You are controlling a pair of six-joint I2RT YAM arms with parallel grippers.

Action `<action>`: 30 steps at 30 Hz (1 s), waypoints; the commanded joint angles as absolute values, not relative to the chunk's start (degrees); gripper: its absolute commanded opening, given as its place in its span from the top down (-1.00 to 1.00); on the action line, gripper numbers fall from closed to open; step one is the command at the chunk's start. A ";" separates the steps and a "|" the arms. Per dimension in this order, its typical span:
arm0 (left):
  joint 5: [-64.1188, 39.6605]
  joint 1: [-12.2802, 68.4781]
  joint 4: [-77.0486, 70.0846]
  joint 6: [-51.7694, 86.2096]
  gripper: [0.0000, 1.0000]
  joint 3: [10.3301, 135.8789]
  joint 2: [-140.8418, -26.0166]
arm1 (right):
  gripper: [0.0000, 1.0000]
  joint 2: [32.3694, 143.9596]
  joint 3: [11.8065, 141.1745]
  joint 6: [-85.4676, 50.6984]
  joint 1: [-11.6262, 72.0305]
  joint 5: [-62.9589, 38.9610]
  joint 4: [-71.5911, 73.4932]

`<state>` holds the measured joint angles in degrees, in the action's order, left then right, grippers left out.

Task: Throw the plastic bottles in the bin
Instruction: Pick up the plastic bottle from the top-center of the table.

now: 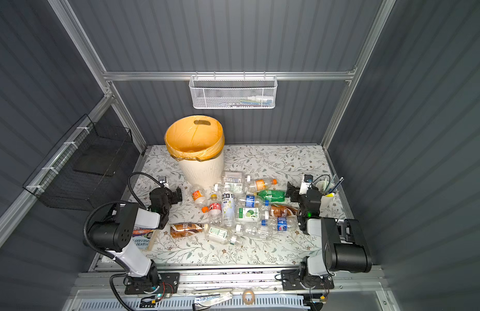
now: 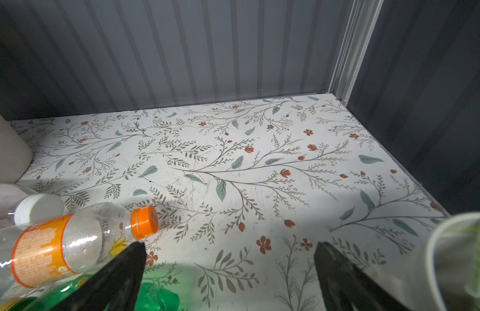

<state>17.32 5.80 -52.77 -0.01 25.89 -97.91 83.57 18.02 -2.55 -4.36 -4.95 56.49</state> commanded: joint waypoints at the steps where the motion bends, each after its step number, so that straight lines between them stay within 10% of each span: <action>1: 17.55 5.52 -53.69 -0.04 -0.99 26.37 -98.44 | -0.98 83.84 18.67 -2.88 -4.57 -5.27 56.29; 25: 17.33 5.47 -52.69 -0.14 -1.00 26.89 -97.72 | -0.98 82.60 18.40 -3.82 -4.92 -4.33 56.17; 30: 20.47 5.45 -18.33 2.84 -0.99 41.80 -84.93 | -0.98 64.98 19.45 -12.40 -6.41 1.55 35.54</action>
<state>18.26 5.80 -35.48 0.71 33.10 -92.25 73.73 18.02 -5.82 -5.17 -2.02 47.75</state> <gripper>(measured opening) 0.997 0.991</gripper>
